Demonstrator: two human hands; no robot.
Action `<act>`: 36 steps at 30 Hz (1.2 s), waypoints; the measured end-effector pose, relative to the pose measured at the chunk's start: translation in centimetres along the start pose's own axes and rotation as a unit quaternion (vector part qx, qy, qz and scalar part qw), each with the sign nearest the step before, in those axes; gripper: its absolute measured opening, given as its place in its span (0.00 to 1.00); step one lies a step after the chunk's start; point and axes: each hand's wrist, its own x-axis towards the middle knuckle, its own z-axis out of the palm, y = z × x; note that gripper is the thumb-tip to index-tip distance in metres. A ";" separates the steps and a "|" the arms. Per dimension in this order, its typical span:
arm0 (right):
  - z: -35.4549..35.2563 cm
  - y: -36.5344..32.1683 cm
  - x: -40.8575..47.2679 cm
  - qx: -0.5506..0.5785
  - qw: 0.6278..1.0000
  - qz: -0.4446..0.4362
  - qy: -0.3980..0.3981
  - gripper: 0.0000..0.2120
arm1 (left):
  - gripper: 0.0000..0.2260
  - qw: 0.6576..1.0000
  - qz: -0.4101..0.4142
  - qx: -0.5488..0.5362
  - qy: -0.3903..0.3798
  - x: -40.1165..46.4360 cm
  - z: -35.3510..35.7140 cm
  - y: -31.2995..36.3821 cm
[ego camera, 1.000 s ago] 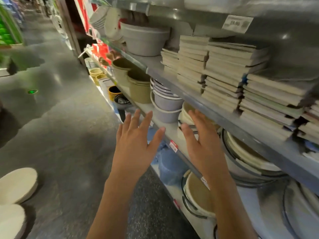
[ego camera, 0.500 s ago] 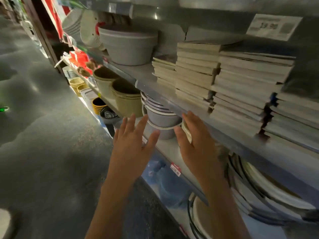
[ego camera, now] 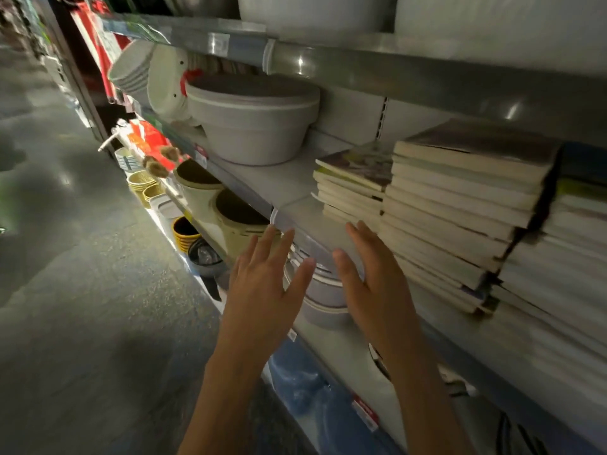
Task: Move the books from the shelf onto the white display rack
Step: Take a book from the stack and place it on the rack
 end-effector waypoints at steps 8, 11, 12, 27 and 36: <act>5.7 -1.1 5.6 -0.053 0.988 0.087 0.119 0.31 | 0.36 0.990 0.093 -0.039 -0.098 9.9 0.3 -6.3; 7.8 -2.8 6.9 -0.070 0.977 0.125 0.160 0.34 | 0.36 0.978 0.145 -0.046 -0.140 12.9 -0.3 -8.0; 8.5 -3.3 7.2 -0.072 0.973 0.134 0.174 0.34 | 0.36 0.974 0.160 -0.054 -0.151 13.6 -0.4 -8.5; 10.5 -2.0 11.4 -0.162 0.905 0.176 0.352 0.31 | 0.35 0.931 0.234 -0.229 -0.163 23.7 4.2 -8.0; 8.1 3.5 16.9 -0.298 0.884 0.070 0.353 0.32 | 0.37 0.926 0.258 -0.225 -0.158 29.4 8.5 -6.1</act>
